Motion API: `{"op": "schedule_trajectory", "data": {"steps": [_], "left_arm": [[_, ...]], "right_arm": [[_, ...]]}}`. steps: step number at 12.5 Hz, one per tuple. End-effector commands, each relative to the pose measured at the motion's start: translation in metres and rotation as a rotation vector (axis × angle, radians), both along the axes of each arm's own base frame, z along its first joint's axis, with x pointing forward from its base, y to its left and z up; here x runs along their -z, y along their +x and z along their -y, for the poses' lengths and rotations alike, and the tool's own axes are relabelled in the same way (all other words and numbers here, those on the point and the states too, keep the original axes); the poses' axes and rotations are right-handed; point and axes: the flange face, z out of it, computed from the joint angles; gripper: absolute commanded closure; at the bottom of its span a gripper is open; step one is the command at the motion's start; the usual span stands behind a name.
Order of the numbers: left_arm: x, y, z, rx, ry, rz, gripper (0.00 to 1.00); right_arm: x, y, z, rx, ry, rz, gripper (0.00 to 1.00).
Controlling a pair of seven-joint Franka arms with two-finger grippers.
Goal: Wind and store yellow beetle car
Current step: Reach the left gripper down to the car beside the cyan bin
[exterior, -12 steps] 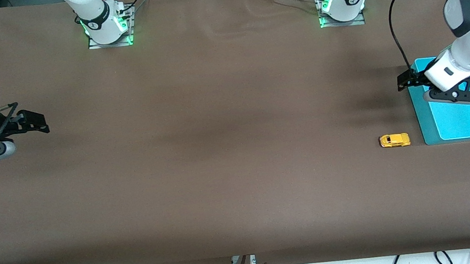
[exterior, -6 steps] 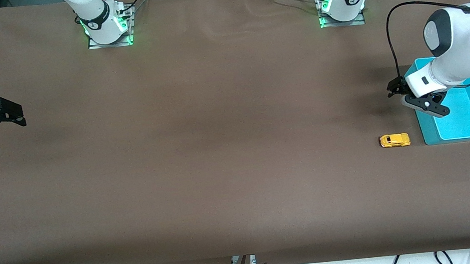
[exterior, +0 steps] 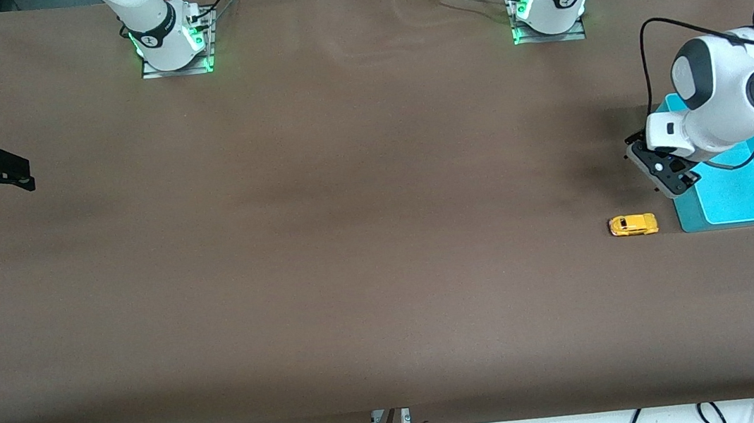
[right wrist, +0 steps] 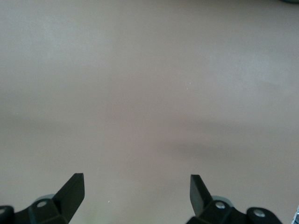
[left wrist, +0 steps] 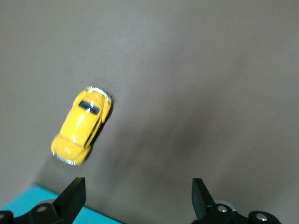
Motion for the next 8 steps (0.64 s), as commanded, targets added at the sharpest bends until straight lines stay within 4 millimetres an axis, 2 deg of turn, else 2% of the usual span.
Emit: {"op": "schedule_trajectory", "data": {"steps": [1, 4, 7, 8], "left_arm": [[0.023, 0.021, -0.004, 0.212, -0.006, 0.004, 0.0], [0.037, 0.037, -0.005, 0.369, -0.052, 0.033, 0.0], [0.039, 0.059, -0.008, 0.407, -0.059, 0.067, 0.0], [0.043, 0.061, -0.008, 0.409, -0.06, 0.064, 0.0]], "right_arm": [[0.001, -0.009, 0.001, 0.028, -0.009, -0.009, 0.0], [0.005, -0.006, 0.0, 0.028, -0.012, -0.02, 0.0], [0.006, -0.005, 0.002, 0.033, -0.014, -0.019, 0.0], [0.007, -0.005, 0.002, 0.034, -0.014, -0.022, 0.0]]}}
